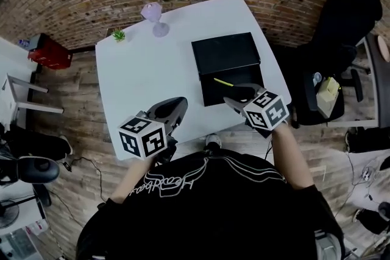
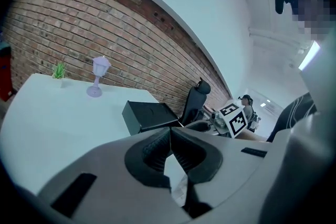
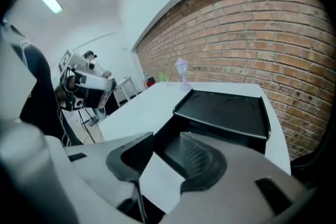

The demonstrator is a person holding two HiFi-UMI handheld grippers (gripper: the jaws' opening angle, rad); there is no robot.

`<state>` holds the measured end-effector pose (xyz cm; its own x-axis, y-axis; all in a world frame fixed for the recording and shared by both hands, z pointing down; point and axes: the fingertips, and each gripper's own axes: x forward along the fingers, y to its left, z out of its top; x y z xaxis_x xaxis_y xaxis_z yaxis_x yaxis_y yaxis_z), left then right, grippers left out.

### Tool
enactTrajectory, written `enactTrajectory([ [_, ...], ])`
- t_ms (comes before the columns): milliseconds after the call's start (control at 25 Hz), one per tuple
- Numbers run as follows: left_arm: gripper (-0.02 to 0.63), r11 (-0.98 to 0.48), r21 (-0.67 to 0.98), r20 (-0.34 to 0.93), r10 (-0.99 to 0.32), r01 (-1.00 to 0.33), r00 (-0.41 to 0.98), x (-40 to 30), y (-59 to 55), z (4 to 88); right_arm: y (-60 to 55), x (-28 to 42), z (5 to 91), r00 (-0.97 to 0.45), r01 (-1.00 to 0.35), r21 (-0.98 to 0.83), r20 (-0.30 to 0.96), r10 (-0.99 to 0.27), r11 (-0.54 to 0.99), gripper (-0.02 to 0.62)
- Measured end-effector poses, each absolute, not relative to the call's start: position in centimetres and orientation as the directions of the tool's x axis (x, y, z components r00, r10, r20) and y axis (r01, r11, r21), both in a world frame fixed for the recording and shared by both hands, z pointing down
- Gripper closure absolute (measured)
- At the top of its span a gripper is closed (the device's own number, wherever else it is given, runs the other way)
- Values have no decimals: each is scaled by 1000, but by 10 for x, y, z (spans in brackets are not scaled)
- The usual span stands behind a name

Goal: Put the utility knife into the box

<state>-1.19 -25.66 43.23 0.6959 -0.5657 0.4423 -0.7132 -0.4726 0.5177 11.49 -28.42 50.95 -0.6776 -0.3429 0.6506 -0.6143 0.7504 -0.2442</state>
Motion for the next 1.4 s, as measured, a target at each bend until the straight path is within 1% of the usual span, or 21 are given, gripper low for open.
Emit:
enactTrajectory([
  [120,574,-493,524,423,-558,-695,714,-6,-247,426,-272,108,472,-733,-633,-282,519,-440,721,508],
  [160,574,-502,523,414,-556,-688,721,-5,-244,423,-267,104,460,-747,-632,-294,477,-463,717,525],
  [240,574,-520,521,399,-553,-677,732,-3,-237,415,-255,97,438,-772,-620,-311,405,-490,720,579],
  [280,574,-529,520,391,-551,-671,737,-2,-234,411,-248,93,428,-785,-608,-312,373,-494,730,592],
  [360,574,-552,515,371,-546,-656,751,1,-227,400,-234,86,409,-809,-580,-295,319,-494,759,592],
  [520,574,-612,497,324,-527,-615,786,7,-214,378,-214,80,384,-816,-569,-223,274,-509,792,592],
  [680,574,-650,493,290,-503,-578,814,10,-203,363,-200,78,364,-830,-558,-273,199,-521,784,592],
  [960,574,-700,479,255,-465,-529,847,18,-193,354,-182,81,356,-820,-572,-290,177,-544,767,592],
  [1120,574,-708,489,257,-442,-510,860,23,-190,357,-178,85,356,-811,-584,-283,175,-558,761,592],
  [1400,574,-705,495,260,-437,-507,861,25,-189,363,-175,86,365,-806,-592,-292,194,-559,751,592],
])
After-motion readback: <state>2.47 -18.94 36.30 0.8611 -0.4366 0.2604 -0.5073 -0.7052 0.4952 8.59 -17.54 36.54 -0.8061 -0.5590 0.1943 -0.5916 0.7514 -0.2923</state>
